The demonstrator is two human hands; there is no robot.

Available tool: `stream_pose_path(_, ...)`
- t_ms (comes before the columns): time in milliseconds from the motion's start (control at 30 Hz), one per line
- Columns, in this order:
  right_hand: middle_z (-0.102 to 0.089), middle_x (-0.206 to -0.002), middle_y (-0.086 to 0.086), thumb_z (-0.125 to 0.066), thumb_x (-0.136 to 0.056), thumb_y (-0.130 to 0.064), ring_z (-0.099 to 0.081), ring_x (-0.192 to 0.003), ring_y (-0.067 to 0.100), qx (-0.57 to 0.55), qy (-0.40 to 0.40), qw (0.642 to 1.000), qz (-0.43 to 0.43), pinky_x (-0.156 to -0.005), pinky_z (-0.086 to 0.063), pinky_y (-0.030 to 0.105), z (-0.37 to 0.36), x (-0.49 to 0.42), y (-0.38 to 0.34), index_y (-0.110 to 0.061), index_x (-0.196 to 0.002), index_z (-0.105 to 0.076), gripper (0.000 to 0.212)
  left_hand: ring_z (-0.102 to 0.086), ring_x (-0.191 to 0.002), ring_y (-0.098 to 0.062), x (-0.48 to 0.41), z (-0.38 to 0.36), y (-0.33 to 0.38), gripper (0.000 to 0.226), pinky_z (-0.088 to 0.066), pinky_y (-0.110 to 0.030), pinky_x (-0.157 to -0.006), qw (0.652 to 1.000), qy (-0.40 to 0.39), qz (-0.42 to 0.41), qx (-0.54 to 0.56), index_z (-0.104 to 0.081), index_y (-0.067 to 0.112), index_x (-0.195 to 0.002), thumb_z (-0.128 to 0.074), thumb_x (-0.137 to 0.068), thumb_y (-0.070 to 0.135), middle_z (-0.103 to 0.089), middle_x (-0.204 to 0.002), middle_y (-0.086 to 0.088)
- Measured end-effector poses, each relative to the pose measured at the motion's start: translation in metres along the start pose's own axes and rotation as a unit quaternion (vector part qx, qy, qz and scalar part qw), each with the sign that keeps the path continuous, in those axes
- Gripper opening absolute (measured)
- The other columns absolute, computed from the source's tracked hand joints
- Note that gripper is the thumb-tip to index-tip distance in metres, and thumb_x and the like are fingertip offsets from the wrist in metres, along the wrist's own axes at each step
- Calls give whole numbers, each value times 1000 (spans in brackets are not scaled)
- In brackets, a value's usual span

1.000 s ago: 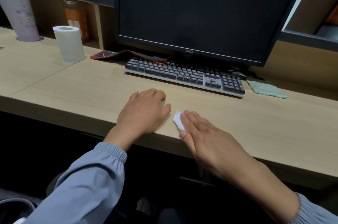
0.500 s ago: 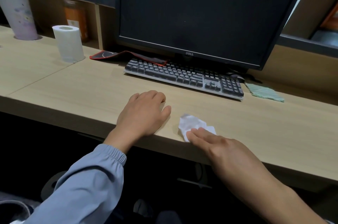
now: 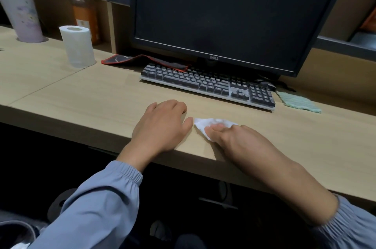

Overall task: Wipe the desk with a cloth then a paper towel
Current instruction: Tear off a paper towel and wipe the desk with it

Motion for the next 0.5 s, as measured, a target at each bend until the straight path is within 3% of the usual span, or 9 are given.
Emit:
stream_pose_path(100, -65, -128, 6, -39, -105, -9, -65, -104, 27, 6, 23, 1000, -3, -75, -41, 29, -3, -22, 12, -17, -141, -49, 39, -50, -128, -15, 0, 0, 0, 44, -32, -42, -119, 1000, 1, -1, -1, -53, 26, -138, -37, -106, 50, -56, -142, 8)
stream_pose_path(200, -64, -93, 5, -40, -101, -1, -66, -81, 29, -8, 46, 999, -19, -76, -55, 39, -8, -50, 29, -17, -139, -51, 43, -51, -128, -16, 0, 1, 0, 44, -33, -42, -118, 1000, 5, -2, -3, -54, 25, -138, -38, -105, 51, -57, -142, 7)
stream_pose_path(300, -65, -90, 13, -37, -94, 9, -65, -78, 32, 4, 67, 997, -29, -72, -57, 44, -14, -80, 45, -16, -154, -37, 65, -51, -128, -16, 0, 3, 0, 45, -33, -41, -115, 1000, 6, -4, -5, -54, 25, -138, -38, -105, 51, -57, -141, 7)
stream_pose_path(333, -61, -85, 13, -37, -94, 8, -65, -80, 33, 2, 60, 997, -42, -70, -55, 41, -15, -89, 49, -13, -150, -42, 60, -51, -128, -16, 0, 3, 0, 45, -33, -41, -115, 1000, 7, -4, -4, -54, 25, -138, -39, -105, 51, -57, -141, 7)
stream_pose_path(400, -44, -72, 8, -37, -99, 4, -61, -76, 32, 6, 38, 997, -68, -65, -47, 39, -14, -103, 56, -5, -123, -59, 34, -51, -128, -16, 0, 4, 0, 45, -33, -41, -114, 1000, 8, -6, -4, -54, 25, -138, -39, -105, 51, -57, -140, 7)
stream_pose_path(500, -37, -68, 6, -37, -101, 3, -42, -58, 22, 11, 32, 996, -83, -63, -41, 39, -12, -110, 52, 0, -96, -55, 19, -51, -128, -15, 0, 6, -1, 45, -33, -40, -113, 1000, 9, -6, -7, -54, 26, -139, -39, -105, 52, -57, -141, 8)
Point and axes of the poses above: each hand's wrist, its own x-axis away from the middle knuckle, its own z-axis out of the back of the hand, y = z × x, the point moved 2 cm from there along -x, towards the middle knuckle
